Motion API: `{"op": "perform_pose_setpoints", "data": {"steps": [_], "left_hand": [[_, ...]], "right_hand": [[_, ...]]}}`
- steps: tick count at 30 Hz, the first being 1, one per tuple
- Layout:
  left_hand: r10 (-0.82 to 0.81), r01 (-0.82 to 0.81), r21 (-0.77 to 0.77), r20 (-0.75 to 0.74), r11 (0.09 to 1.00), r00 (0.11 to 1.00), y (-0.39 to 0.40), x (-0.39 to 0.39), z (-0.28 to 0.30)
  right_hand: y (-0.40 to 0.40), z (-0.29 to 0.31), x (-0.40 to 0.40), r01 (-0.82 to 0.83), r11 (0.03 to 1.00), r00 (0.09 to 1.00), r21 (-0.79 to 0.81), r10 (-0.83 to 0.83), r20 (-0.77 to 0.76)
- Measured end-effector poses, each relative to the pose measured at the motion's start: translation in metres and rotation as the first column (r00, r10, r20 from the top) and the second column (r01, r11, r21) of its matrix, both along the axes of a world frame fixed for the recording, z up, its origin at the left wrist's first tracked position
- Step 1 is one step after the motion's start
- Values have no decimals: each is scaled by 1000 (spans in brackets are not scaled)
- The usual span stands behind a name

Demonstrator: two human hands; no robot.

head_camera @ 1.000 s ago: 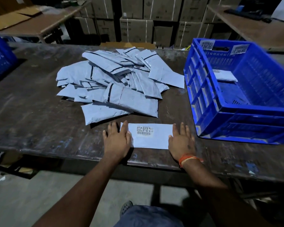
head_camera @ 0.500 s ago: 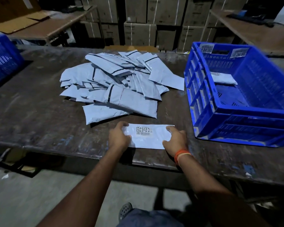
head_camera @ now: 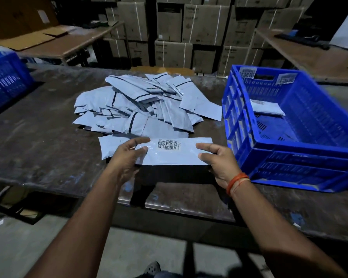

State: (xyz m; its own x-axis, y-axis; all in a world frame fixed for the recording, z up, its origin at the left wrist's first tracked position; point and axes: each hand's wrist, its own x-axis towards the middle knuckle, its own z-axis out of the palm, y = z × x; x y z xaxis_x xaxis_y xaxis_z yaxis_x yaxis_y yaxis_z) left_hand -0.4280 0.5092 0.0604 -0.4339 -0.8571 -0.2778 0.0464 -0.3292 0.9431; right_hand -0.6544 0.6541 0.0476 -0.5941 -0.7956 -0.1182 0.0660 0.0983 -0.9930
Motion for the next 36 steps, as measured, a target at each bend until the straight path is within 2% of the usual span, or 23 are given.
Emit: {"op": "perform_pose_setpoints", "data": {"steps": [3,7,10,13,20,26,30,32,35,36], "left_hand": [[-10,7,-79,-36,997,999,-12,-6,35],[-8,6,-194,-9,981,1000,-32,-28,74],[-73,85,-301,52,950,996,-41,-54,96],[-160,185,-375,99,908,982,-42,-88,111],[-271,349,-496,224,795,936,-31,-201,140],[-349,495,-468,367,732,862,-15,-326,146],[-278,544,-468,522,697,806,-7,-396,139],[-192,558,-502,606,661,772,-13,-426,129],[-60,642,-472,776,605,627,-20,-462,112],[-13,670,-458,820,584,572,-20,-471,107]], "right_hand": [[-11,31,-9,-18,996,998,-88,13,-60],[-17,78,-25,48,989,971,-141,-79,-225],[-14,107,-49,96,982,920,-165,-151,-362],[-5,126,-84,173,972,870,-157,-226,-438],[28,150,-184,337,940,854,-53,-329,-403],[54,135,-297,451,889,848,74,-402,-345],[53,123,-355,469,872,843,141,-394,-365],[42,119,-382,470,859,825,202,-346,-447],[20,107,-413,407,822,832,398,-154,-533],[13,101,-419,413,793,803,448,-86,-589]]}}
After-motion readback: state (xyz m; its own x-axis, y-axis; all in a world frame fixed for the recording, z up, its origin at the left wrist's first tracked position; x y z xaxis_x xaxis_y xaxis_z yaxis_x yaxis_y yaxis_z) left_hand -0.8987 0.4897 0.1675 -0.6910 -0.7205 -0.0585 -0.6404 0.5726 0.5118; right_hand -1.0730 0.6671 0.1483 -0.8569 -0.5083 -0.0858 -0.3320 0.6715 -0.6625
